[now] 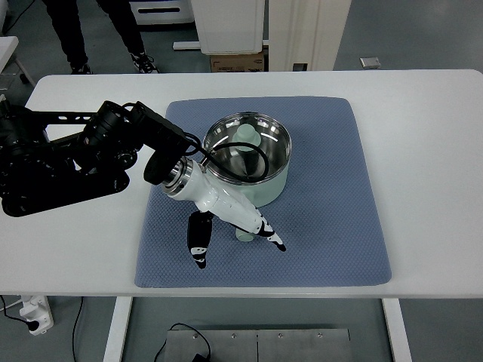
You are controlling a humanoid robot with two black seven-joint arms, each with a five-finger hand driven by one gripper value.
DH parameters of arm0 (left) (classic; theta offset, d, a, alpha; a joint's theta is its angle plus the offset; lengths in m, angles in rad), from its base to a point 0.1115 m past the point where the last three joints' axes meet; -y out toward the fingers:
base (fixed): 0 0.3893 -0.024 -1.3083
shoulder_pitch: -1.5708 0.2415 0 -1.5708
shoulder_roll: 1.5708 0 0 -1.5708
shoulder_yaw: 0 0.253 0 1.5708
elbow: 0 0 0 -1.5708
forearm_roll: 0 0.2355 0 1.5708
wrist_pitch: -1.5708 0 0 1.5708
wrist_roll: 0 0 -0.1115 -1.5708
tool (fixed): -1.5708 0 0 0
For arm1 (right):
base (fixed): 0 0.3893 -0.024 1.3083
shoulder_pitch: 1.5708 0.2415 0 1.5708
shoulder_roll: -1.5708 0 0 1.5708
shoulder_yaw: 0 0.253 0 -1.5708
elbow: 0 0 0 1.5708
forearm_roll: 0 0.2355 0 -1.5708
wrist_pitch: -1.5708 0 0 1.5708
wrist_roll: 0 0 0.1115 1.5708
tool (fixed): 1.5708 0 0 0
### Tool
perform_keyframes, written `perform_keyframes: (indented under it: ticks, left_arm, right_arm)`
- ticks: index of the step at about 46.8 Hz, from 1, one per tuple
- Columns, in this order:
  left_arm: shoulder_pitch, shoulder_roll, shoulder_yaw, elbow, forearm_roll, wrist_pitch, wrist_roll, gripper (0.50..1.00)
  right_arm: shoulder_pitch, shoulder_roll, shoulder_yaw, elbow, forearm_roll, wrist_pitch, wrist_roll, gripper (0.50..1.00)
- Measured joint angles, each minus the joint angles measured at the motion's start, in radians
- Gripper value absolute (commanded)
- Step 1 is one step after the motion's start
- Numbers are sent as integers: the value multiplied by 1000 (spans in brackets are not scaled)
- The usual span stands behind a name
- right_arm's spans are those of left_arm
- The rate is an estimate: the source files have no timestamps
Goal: Rotate green pot handle
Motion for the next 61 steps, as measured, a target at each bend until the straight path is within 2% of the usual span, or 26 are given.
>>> perform_keyframes:
  ticks: [8,20,26,61]
  left_arm:
    - [-43,6,56,0,-26,0,-2,1000]
    - [-94,31,136,3,-30,0,-39,1000]
    - [-123,61,164,6,-29,0,-40,1000]
    - [-233,68,262,40,-9,0,-37,1000]
  right_arm:
    - [0,0,0,0,0,0,0,1000]
    - [1,0,0,0,0,0,0,1000]
    - [0,0,0,0,0,0,0,1000]
    - [1,0,0,0,0,0,0,1000]
